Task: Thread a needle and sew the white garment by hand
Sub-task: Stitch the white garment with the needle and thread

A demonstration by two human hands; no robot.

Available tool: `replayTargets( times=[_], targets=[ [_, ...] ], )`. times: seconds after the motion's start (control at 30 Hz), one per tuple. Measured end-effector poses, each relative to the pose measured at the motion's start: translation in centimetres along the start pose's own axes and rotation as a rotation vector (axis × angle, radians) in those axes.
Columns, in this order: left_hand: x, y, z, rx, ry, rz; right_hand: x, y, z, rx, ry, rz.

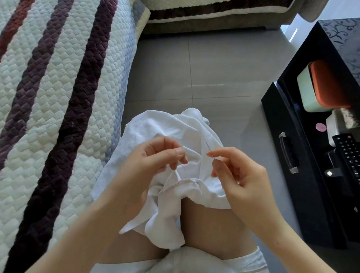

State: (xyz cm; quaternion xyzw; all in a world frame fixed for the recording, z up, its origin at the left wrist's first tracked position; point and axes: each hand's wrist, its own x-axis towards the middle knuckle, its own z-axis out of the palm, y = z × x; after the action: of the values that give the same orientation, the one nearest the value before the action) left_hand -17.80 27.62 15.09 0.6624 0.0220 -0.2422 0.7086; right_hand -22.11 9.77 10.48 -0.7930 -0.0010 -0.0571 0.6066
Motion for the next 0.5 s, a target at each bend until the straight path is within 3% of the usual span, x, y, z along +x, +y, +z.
replayTargets(
  times=[0.3, 0.5],
  targets=[
    [0.8, 1.5, 0.2, 0.097, -0.042, 0.087, 0.8, 0.5, 0.3, -0.197, -0.104, -0.051],
    [1.1, 1.5, 0.0, 0.130, 0.001, 0.036, 0.9, 0.0, 0.5, -0.042, -0.155, -0.120]
  ],
)
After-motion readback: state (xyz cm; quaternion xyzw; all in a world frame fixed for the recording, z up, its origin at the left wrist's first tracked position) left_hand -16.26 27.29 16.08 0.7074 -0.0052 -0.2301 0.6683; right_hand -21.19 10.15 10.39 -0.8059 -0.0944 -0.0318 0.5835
